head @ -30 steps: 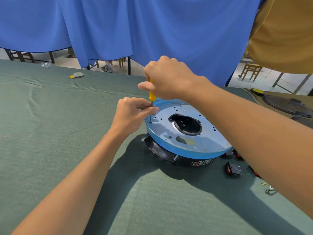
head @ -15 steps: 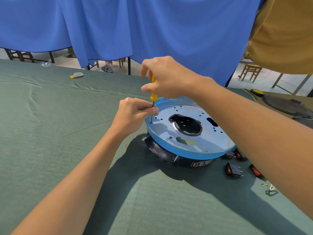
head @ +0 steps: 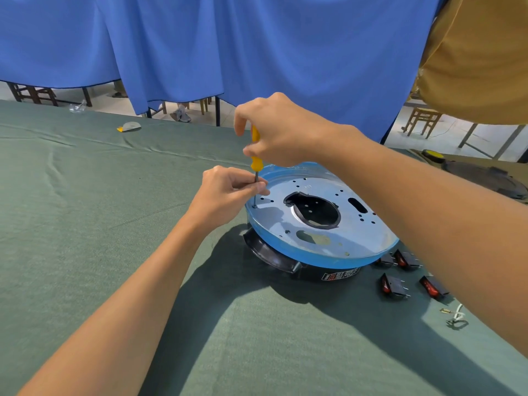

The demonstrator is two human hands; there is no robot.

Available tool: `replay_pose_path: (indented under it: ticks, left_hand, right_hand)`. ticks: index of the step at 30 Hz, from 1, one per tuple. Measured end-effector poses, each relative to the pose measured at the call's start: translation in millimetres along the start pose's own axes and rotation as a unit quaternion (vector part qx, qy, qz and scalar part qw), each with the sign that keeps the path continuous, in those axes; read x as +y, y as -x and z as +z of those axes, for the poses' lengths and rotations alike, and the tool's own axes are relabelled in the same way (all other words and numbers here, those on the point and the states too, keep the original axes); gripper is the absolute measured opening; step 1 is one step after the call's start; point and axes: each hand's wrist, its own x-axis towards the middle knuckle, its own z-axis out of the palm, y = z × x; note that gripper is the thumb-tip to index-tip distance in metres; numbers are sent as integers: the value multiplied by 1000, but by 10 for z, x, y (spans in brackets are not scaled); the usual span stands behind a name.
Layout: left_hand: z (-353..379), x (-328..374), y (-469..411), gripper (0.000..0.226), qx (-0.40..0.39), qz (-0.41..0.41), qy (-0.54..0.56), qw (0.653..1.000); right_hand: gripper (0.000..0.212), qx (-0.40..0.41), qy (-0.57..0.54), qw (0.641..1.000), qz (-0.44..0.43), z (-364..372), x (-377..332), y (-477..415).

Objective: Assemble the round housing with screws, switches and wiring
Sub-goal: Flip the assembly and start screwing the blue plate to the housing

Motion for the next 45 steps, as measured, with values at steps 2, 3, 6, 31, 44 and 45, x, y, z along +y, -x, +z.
replay_pose_path:
  ticks: [2, 3, 6, 31, 44, 45]
  left_hand:
    - [17, 9, 11, 7, 6, 8, 2, 1000]
    - [23, 16, 16, 4, 21, 12, -1, 1000]
    - [9, 21, 13, 5, 55, 12, 11, 998]
    - [6, 13, 14, 12, 35, 13, 36, 999]
    - [27, 8, 18, 6, 32, 8, 38, 999]
    - [28, 10, 18, 6, 32, 5, 41, 999]
  right_hand:
    - [18, 13, 13, 1000, 20, 26, 7, -2]
    - [21, 19, 27, 999, 31, 43, 8, 4]
    - [32, 33, 69, 996, 56, 63, -11, 24]
    - [23, 29, 55, 995, 78, 97, -16, 22]
    - [29, 38, 56, 994, 84, 86, -57, 22]
    - [32, 32, 59, 994, 84, 86, -61, 26]
